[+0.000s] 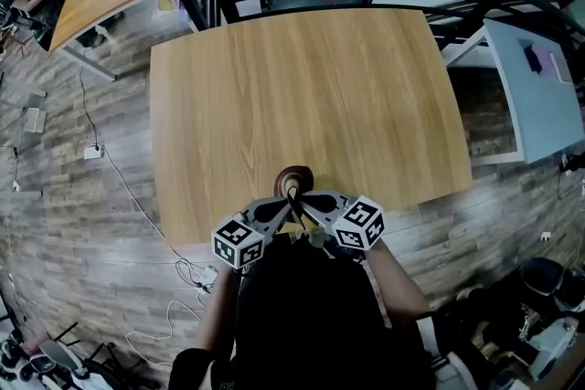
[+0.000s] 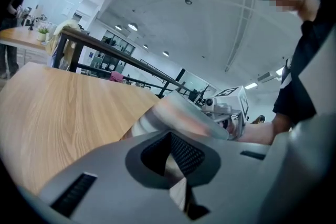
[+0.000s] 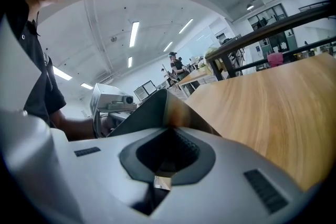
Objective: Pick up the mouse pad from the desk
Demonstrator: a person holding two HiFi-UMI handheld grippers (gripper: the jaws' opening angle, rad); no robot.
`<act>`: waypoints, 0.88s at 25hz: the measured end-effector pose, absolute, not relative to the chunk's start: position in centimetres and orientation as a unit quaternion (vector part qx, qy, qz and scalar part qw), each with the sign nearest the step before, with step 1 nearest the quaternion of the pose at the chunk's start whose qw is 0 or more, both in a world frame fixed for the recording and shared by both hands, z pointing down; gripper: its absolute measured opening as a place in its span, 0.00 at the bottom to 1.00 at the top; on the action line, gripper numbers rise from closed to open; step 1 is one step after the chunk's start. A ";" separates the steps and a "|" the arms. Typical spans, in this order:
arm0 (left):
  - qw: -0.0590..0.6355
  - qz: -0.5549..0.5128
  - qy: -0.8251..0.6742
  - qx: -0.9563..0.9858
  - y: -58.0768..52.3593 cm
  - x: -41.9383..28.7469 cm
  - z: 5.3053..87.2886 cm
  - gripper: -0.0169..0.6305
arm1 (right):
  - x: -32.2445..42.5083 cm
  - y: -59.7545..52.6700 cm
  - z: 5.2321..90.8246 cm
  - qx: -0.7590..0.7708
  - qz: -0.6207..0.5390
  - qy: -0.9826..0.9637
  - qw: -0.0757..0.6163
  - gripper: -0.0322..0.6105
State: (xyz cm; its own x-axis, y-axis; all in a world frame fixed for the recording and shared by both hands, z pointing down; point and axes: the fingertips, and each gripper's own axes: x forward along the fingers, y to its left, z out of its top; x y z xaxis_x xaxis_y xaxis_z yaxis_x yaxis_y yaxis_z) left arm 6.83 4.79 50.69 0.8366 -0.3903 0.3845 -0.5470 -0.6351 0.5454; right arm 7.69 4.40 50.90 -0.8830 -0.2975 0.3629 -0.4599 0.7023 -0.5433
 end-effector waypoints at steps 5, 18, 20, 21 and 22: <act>0.308 0.116 -0.264 0.907 6.0 7.2 48.1 0.06 | 8.1 5.5 48.3 0.200 0.318 -0.921 0.101 0.09; 0.286 0.073 -0.248 0.923 8.1 6.9 43.8 0.06 | 7.8 7.6 43.8 0.222 0.296 -0.925 0.081 0.09; 0.285 0.066 -0.248 0.924 8.4 6.2 43.2 0.06 | 7.1 8.0 43.2 0.226 0.291 -0.926 0.084 0.09; 0.284 0.064 -0.248 0.924 8.6 5.7 43.0 0.06 | 6.7 8.2 43.0 0.228 0.290 -0.926 0.085 0.09; 0.284 0.062 -0.248 0.924 8.8 5.3 42.8 0.06 | 6.2 8.4 42.7 0.229 0.290 -0.925 0.084 0.09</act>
